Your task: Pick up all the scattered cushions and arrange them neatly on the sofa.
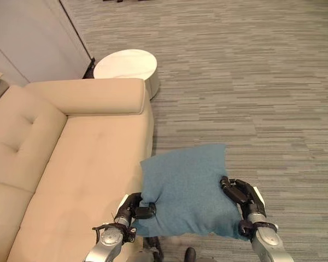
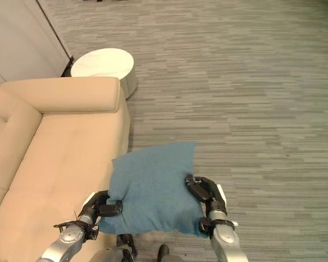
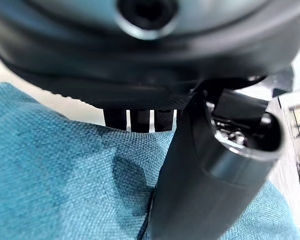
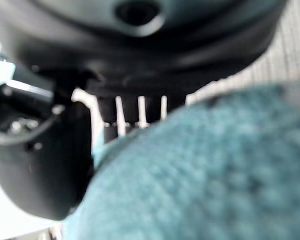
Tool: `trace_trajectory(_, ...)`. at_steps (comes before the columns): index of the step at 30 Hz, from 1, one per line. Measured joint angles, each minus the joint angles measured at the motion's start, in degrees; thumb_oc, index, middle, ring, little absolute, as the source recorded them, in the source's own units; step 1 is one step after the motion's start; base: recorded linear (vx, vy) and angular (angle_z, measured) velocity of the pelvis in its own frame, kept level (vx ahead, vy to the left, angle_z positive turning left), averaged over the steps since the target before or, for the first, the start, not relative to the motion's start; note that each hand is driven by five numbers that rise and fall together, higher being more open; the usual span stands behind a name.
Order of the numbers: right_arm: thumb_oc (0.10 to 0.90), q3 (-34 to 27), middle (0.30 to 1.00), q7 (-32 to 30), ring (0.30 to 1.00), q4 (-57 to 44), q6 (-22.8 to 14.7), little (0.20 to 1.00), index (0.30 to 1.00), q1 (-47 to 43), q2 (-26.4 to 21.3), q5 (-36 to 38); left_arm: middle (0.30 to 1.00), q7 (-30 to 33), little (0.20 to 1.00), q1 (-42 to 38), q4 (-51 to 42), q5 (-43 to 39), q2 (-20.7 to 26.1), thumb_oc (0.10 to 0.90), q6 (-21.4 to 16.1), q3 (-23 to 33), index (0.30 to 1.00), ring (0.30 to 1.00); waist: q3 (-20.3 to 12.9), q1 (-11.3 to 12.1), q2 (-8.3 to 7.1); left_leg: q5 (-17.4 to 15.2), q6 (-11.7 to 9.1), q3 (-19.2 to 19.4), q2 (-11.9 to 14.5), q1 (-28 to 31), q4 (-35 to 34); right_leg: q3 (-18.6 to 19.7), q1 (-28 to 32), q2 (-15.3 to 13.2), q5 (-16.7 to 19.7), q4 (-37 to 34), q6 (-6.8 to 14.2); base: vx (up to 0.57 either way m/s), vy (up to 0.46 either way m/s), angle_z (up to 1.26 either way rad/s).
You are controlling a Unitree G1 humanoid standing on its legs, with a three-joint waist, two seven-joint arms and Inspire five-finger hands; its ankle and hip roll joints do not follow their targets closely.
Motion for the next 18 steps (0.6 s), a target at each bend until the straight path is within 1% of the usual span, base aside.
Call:
trace_trajectory(1, 0.400, 0.0, 0.300, 0.0, 0.300, 0.0, 0.0, 0.300, 0.300, 0.1, 0.0, -0.2, 0.300, 0.0, 0.300, 0.0, 0.0, 0.0, 0.0, 0.400, 0.0, 0.0, 0.300, 0.300, 0.0, -0.3, 0.03, 2.1, 1.0, 0.1, 0.0, 0.9, -0.4, 0.6, 0.9, 0.1, -0.3, -0.4, 0.4, 0.34, 0.106, -0.66)
trace_trajectory(2, 0.400, 0.0, 0.300, -0.1, 0.300, 0.0, 0.0, 0.300, 0.300, 0.3, 0.1, -0.5, 0.300, 0.0, 0.300, 0.0, -0.1, 0.0, -0.1, 0.400, 0.0, 0.3, 0.300, 0.300, -0.3, -0.5, -0.62, 3.2, 2.5, 1.2, -0.8, 1.9, -0.6, 1.4, 0.9, -0.9, -1.4, 0.2, 1.6, 0.22, 0.092, -0.42)
trace_trajectory(3, 0.400, 0.0, 0.300, -0.1, 0.300, -0.2, 0.0, 0.300, 0.300, 0.4, 0.1, -0.5, 0.300, 0.0, 0.300, -0.1, -0.5, 0.0, 0.0, 0.400, 0.0, 0.4, 0.300, 0.300, -0.7, -0.9, -0.96, 2.7, 3.1, 1.7, -1.3, 1.9, -0.7, 1.4, 0.7, -1.6, -2.0, 0.7, 2.5, 0.19, 0.089, -0.29)
trace_trajectory(4, 0.400, -0.3, 0.300, -0.1, 0.300, -0.3, 0.0, 0.300, 0.300, 0.4, 0.1, -0.6, 0.300, 0.0, 0.300, -0.4, -1.5, 0.0, 0.4, 0.400, 0.0, 0.7, 0.300, 0.300, -0.8, -1.6, -1.68, 1.6, 4.0, 2.0, -2.8, 2.2, -0.9, 1.1, 0.7, -3.0, -2.9, 1.6, 4.0, 0.14, 0.091, -0.07)
trace_trajectory(6, 0.400, -0.3, 0.300, -0.2, 0.300, -0.2, 0.1, 0.300, 0.300, 0.4, 0.2, -0.7, 0.300, 0.0, 0.300, -0.7, -2.0, 0.0, 0.5, 0.400, 0.0, 1.2, 0.300, 0.300, -0.8, -1.4, -1.70, 1.6, 4.1, 2.1, -3.5, 3.4, -1.6, 0.6, -0.1, -3.9, -4.0, 4.7, 5.7, 0.08, 0.063, -0.05)
trace_trajectory(7, 0.400, 0.4, 0.300, -0.2, 0.300, -0.2, 0.1, 0.300, 0.300, 0.4, 0.5, -0.8, 0.300, 0.1, 0.300, -0.9, -2.0, 0.0, 0.5, 0.400, 0.0, 1.8, 0.300, 0.300, -0.7, -1.3, -1.50, 1.3, 4.5, 1.3, -3.4, 5.3, -1.6, -0.9, -3.5, -5.3, -7.0, 15.6, 9.9, 0.10, 0.028, -0.03)
trace_trajectory(8, 0.400, 1.1, 0.300, -0.1, 0.300, -0.2, 0.1, 0.300, 0.300, 0.5, 0.6, -0.8, 0.300, 0.1, 0.300, -0.8, -2.0, 0.0, 1.1, 0.400, 0.0, 1.9, 0.300, 0.300, -0.6, -1.1, -1.50, 0.6, 5.4, 0.9, -3.3, 6.5, -1.5, -1.1, -5.2, -5.5, -7.3, 21.9, 10.7, 0.10, 0.026, 0.07)
trace_trajectory(9, 0.400, 1.6, 0.300, 0.0, 0.300, -0.2, 0.1, 0.300, 0.300, 0.6, 0.7, -0.9, 0.300, 0.2, 0.300, -0.8, -1.9, 0.0, 1.6, 0.400, 0.0, 2.1, 0.300, 0.300, -0.6, -1.1, -1.37, 0.0, 6.3, -0.2, -3.3, 7.7, -1.7, -1.2, -7.2, -6.0, -7.3, 28.3, 10.8, 0.14, -0.036, 0.41)
trace_trajectory(10, 0.400, 1.8, 0.300, 0.1, 0.300, -0.5, 0.1, 0.300, 0.300, 1.1, 1.1, -0.9, 0.300, 0.2, 0.300, -1.0, -2.1, 0.0, 2.3, 0.400, 0.0, 2.1, 0.300, 0.300, -0.7, -1.6, -1.28, -1.4, 6.4, -4.5, -3.0, 9.8, -2.2, -2.4, -10.6, -7.8, -9.2, 37.0, 11.7, 0.13, -0.054, 0.57)
trace_trajectory(11, 0.400, 1.9, 0.300, 0.1, 0.300, -0.7, 0.1, 0.300, 0.300, 1.1, 1.3, -1.0, 0.300, 0.3, 0.300, -1.2, -2.1, 0.0, 2.3, 0.400, 0.0, 2.5, 0.300, 0.300, -0.7, -1.4, -1.38, -1.6, 6.2, -5.3, -3.2, 10.1, -2.2, -2.2, -11.6, -8.4, -10.3, 36.8, 11.1, 0.12, -0.058, 0.75)
trace_trajectory(12, 0.400, 1.4, 0.300, 0.2, 0.300, -1.8, 0.1, 0.300, 0.300, 0.8, 0.9, -1.2, 0.300, 0.4, 0.300, -2.1, -2.1, 0.0, 1.6, 0.400, 0.0, 3.1, 0.300, 0.300, -0.3, -1.3, -0.16, -2.9, 5.1, -9.1, -2.5, 10.1, -2.3, -2.2, -14.2, -8.7, -12.2, 34.4, 7.8, 0.17, -0.087, 0.73)
trace_trajectory(13, 0.400, 1.0, 0.300, 0.2, 0.300, -2.1, 0.1, 0.300, 0.300, 0.4, 0.9, -1.2, 0.300, 0.6, 0.300, -2.6, -2.1, 0.0, 1.2, 0.400, 0.0, 3.3, 0.300, 0.300, 0.1, -1.7, 0.51, -2.3, 4.2, -9.5, -2.0, 9.6, -2.1, -2.0, -15.3, -8.9, -11.9, 31.1, 7.4, 0.20, -0.113, 0.79)
trace_trajectory(14, 0.400, 1.0, 0.300, 0.2, 0.300, -2.2, 0.1, 0.300, 0.300, 0.0, 0.8, -1.3, 0.300, 0.6, 0.300, -2.6, -2.1, -0.1, 1.2, 0.400, 0.0, 3.6, 0.300, 0.300, -0.1, -0.9, 0.68, -3.2, 5.3, -11.1, -1.7, 9.3, -1.6, -1.0, -17.5, -9.1, -9.2, 25.1, 7.1, 0.26, -0.146, 0.57)
trace_trajectory(15, 0.400, 1.2, 0.300, 0.3, 0.300, -2.1, 0.0, 0.300, 0.300, -0.4, 0.6, -1.4, 0.300, 0.7, 0.300, -2.5, -2.0, -0.1, 0.8, 0.400, -0.1, 4.1, 0.300, 0.300, 0.0, -0.6, 1.08, -3.5, 4.3, -12.4, -1.0, 9.2, -1.3, 2.6, -19.2, -8.2, -8.1, 23.9, 6.2, 0.18, -0.165, 1.11)
trace_trajectory(16, 0.400, 1.0, 0.300, 0.3, 0.300, -2.1, -0.1, 0.300, 0.300, -0.4, 0.8, -1.4, 0.300, 1.0, 0.300, -2.8, -1.3, 0.0, -0.1, 0.400, 0.0, 4.2, 0.300, 0.300, 0.5, -2.7, 2.68, -3.8, 4.0, -17.9, 1.0, 8.5, -0.9, 9.1, -19.7, -5.5, -5.2, 18.5, 6.2, 0.11, -0.111, 1.43)
trace_trajectory(17, 0.400, 0.7, 0.300, 0.2, 0.300, -2.1, 0.0, 0.300, 0.300, -0.2, 1.0, -1.4, 0.300, 1.0, 0.300, -2.8, -1.3, 0.0, -0.2, 0.400, 0.0, 4.1, 0.300, 0.300, 0.7, -3.4, 2.90, -2.8, 2.4, -19.0, 1.7, 8.2, -0.9, 13.6, -19.0, -4.6, -2.7, 14.7, 7.3, 0.16, -0.213, 2.04)
trace_trajectory(18, 0.400, 0.6, 0.300, 0.2, 0.300, -2.0, 0.0, 0.300, 0.300, 0.8, 1.0, -1.4, 0.300, 0.9, 0.300, -2.6, -1.3, 0.0, 0.1, 0.400, -0.1, 3.6, 0.300, 0.300, 0.3, -3.6, 1.53, -2.8, 1.3, -20.9, 1.3, 8.6, -0.9, 15.4, -17.3, -4.7, 6.2, 9.8, 8.2, 0.11, -0.138, 1.36)
